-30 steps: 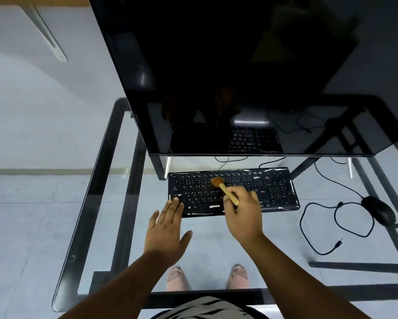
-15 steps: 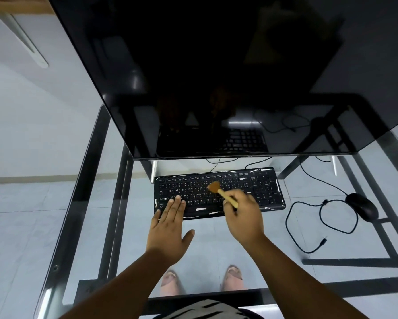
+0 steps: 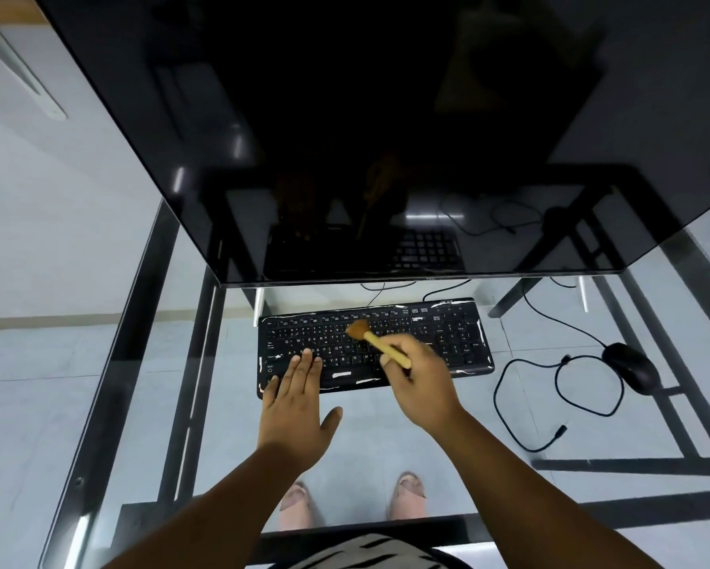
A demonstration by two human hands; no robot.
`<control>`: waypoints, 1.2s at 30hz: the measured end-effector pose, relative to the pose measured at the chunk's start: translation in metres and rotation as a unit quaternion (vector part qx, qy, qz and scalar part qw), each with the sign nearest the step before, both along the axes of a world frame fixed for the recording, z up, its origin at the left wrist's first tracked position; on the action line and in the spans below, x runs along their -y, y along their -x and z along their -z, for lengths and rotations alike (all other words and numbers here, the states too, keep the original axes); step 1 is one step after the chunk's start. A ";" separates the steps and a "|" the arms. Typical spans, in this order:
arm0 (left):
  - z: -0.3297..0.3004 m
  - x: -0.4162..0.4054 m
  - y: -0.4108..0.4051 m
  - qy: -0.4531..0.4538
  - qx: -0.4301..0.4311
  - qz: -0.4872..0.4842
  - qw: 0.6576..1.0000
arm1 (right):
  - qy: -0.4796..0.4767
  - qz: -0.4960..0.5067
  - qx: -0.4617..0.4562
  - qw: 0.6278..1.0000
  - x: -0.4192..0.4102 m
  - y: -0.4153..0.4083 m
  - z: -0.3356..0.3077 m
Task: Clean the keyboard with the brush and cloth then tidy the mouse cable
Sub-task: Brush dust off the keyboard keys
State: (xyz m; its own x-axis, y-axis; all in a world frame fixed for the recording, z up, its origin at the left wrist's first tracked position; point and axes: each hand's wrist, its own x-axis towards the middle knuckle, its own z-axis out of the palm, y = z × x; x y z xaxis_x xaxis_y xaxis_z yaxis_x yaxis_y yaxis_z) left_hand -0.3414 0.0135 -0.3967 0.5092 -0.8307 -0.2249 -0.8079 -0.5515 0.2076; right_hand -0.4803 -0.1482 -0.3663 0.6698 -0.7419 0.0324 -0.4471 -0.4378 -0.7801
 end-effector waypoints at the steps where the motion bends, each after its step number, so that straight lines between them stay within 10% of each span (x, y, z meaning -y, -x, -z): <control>1: 0.000 0.002 0.001 0.003 0.000 0.000 1.000 | 0.013 -0.006 -0.017 1.000 0.000 0.000 0.001; 5: -0.002 0.010 0.006 -0.004 0.000 0.010 1.000 | 0.042 0.134 -0.023 0.990 0.007 0.007 -0.001; 10: -0.006 0.020 0.008 -0.003 -0.003 0.025 1.000 | -0.024 0.014 0.002 1.000 0.012 0.022 0.004; 15: -0.006 0.032 0.013 0.014 -0.022 0.041 0.999 | 0.005 0.157 0.018 0.987 0.022 0.036 0.004; 36: -0.007 0.067 0.043 -0.013 -0.017 0.056 0.998 | -0.043 0.134 0.017 0.990 0.054 0.081 -0.003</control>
